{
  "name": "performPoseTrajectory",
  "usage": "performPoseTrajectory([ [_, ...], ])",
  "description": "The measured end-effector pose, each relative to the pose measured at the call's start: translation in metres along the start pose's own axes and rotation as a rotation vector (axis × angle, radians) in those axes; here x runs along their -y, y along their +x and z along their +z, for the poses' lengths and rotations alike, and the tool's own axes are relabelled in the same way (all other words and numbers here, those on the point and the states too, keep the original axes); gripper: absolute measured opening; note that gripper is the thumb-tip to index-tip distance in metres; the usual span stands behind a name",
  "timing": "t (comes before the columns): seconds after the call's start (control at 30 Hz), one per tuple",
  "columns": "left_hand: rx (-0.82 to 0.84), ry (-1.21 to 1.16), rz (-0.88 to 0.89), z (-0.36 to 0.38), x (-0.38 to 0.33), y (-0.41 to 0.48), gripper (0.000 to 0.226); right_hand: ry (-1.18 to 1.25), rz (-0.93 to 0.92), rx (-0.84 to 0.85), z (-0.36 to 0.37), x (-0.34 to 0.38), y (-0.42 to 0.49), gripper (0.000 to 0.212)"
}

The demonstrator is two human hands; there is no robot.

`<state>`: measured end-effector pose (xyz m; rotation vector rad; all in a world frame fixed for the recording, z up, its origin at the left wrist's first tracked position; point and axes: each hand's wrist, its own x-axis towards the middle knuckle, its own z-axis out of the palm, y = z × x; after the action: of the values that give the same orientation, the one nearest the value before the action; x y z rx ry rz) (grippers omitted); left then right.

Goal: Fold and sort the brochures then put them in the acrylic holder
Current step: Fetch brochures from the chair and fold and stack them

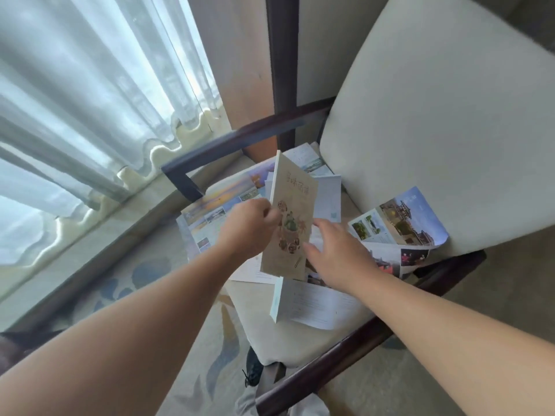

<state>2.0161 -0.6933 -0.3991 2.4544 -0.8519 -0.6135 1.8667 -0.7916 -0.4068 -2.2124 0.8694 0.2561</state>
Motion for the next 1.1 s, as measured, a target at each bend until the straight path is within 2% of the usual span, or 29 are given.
performPoseTrajectory([
  [0.13,-0.121,-0.330,-0.053,-0.046,0.005,-0.026,0.034,0.128,0.040,-0.060,-0.010,0.037,0.006,0.056],
  [0.23,-0.181,-0.640,-0.141,-0.078,0.015,-0.048,0.019,0.270,0.068,-0.055,-0.015,0.073,0.009,0.058],
  [0.3,-0.169,-0.855,-0.172,-0.096,0.025,-0.065,0.012,0.400,0.058,-0.070,-0.015,0.099,0.009,0.045],
  [0.33,-0.167,-0.899,-0.181,-0.104,0.032,-0.073,0.017,0.453,0.048,-0.078,-0.014,0.112,0.008,0.034],
  [0.4,-0.209,-0.851,-0.217,-0.119,0.050,-0.091,0.025,0.480,0.011,-0.060,-0.007,0.138,0.004,0.018],
  [0.5,-0.311,-0.688,-0.300,-0.139,0.089,-0.120,0.025,0.413,-0.063,0.018,0.016,0.180,-0.007,0.009],
  [0.57,-0.333,-0.601,-0.374,-0.147,0.110,-0.136,0.034,0.371,-0.089,0.057,0.032,0.201,-0.016,0.006],
  [0.67,-0.394,-0.542,-0.472,-0.166,0.167,-0.186,0.044,0.238,-0.150,0.151,0.084,0.250,-0.039,0.010],
  [0.8,-0.437,-0.448,-0.588,-0.187,0.257,-0.260,0.041,0.042,-0.213,0.258,0.170,0.311,-0.074,0.017],
  [0.9,-0.457,-0.441,-0.658,-0.194,0.328,-0.314,0.041,-0.065,-0.242,0.313,0.245,0.356,-0.102,0.013],
  [1.1,-0.420,-0.421,-0.813,-0.205,0.454,-0.400,0.042,-0.167,-0.244,0.383,0.383,0.420,-0.153,0.023],
])
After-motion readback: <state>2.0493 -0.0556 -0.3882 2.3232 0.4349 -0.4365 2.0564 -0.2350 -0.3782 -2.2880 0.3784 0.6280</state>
